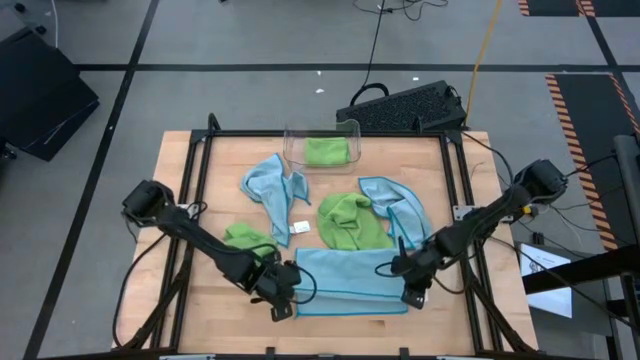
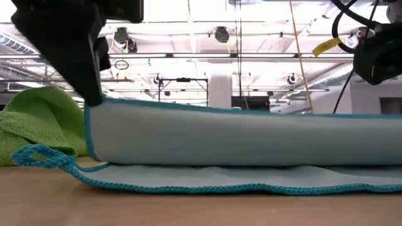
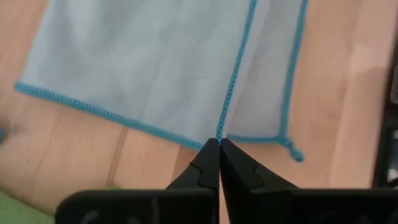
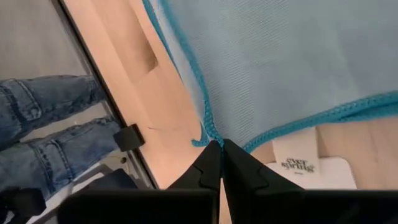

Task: Fold microfiber towels
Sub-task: Fold the bottom blue microfiber cloth

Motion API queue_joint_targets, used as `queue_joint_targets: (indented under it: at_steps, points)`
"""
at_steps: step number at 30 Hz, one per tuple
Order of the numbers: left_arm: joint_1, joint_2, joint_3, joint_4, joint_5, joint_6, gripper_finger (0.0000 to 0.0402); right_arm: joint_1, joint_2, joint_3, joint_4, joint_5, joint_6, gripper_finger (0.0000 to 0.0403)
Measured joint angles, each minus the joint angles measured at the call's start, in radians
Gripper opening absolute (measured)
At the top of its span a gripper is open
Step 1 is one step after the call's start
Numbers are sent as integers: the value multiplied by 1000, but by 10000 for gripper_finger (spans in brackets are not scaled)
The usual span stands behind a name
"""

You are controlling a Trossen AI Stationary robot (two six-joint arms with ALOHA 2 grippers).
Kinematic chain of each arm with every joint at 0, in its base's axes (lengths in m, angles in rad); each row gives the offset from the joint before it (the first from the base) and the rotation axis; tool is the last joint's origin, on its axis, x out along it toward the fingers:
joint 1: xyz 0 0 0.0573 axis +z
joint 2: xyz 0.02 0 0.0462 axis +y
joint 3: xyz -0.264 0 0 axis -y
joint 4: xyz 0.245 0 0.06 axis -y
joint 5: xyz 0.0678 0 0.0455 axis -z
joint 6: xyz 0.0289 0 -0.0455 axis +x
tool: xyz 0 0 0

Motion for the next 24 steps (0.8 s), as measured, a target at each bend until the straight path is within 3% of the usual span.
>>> queue_joint_targets:
  at_steps: [16,24]
  points:
    - [-2,51,-1,70,7,7,9,4,82,0,111,-4,25,4]
    - [-1,52,-1,106,9,-30,46,24,79,0,102,-46,38,76]
